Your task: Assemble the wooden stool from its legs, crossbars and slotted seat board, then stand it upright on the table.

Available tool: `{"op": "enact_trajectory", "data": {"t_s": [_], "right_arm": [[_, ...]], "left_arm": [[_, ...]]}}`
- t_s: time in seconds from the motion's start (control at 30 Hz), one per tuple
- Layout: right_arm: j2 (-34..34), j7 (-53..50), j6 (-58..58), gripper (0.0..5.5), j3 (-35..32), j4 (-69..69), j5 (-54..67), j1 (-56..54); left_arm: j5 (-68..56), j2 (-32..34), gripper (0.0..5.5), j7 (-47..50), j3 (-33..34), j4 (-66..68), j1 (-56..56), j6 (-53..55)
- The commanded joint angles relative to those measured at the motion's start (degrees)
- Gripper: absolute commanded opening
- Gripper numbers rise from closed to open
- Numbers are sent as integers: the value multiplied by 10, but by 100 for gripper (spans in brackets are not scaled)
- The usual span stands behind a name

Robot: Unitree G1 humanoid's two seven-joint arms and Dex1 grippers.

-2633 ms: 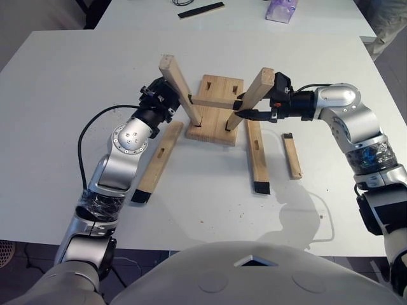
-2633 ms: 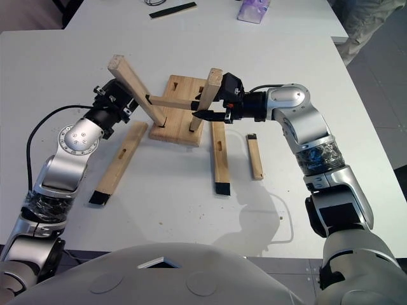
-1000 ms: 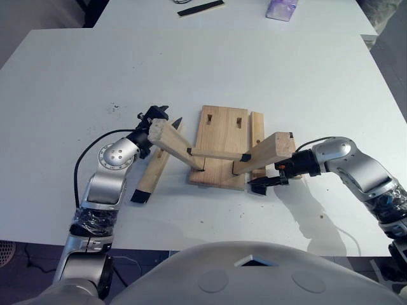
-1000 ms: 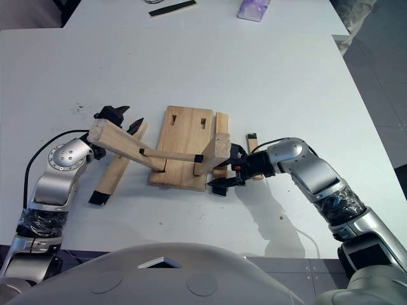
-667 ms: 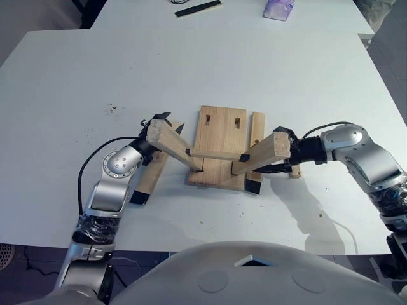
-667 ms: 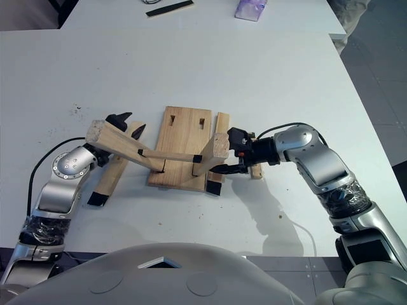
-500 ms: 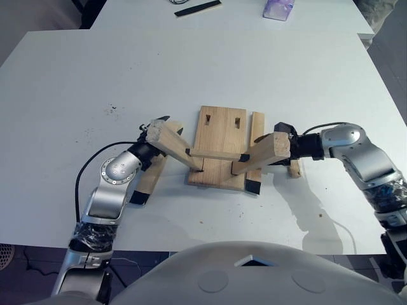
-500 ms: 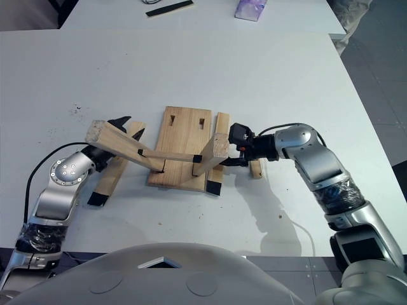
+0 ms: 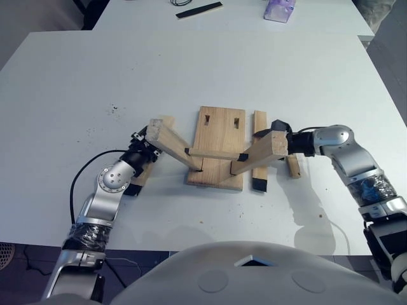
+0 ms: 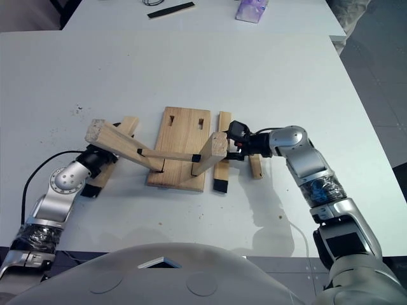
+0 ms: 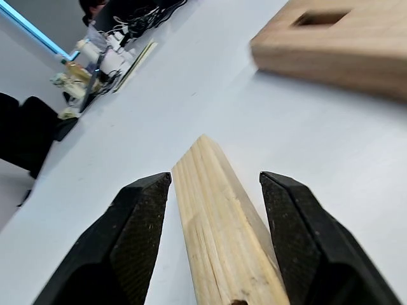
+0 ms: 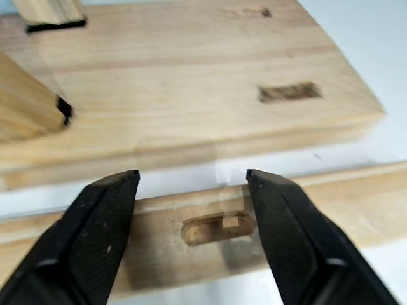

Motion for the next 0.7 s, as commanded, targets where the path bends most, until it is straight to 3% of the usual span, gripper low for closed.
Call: {"op": "enact_trajectory", "data": {"t_s": [0.03, 0.27, 0.47, 0.7], "right_arm": [[-45, 17, -9, 311, 19, 65, -63, 32], [-107, 38, -38, 311, -11, 99, -62, 56], [-116, 36, -37, 311, -34, 94, -50, 73], [-140, 17, 25, 311, -126, -72, 19, 124]], "left_arm": [[36, 18, 261, 6, -17, 107, 19, -14], [41, 34, 261, 16, -20, 170, 3, -52], [39, 42, 261, 23, -23, 186, -6, -66], [-10, 30, 261, -22, -22, -16, -5, -2]]}}
